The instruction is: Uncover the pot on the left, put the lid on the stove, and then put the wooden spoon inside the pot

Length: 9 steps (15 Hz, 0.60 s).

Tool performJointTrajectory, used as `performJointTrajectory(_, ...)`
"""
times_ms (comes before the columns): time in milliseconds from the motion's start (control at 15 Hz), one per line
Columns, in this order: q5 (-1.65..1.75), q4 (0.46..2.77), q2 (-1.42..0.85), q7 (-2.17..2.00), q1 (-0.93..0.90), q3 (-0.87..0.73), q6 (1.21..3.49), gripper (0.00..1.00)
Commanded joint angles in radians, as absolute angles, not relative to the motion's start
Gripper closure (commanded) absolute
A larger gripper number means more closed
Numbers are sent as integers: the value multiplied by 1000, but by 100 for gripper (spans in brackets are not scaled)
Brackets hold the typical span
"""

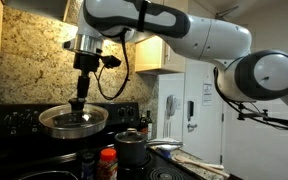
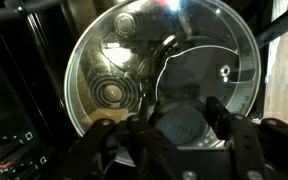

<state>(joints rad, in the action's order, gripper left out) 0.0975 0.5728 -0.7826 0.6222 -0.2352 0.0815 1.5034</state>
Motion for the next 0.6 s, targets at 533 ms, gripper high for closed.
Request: performJointTrajectory(533, 98, 661, -733, 616, -205, 68, 1529, 66)
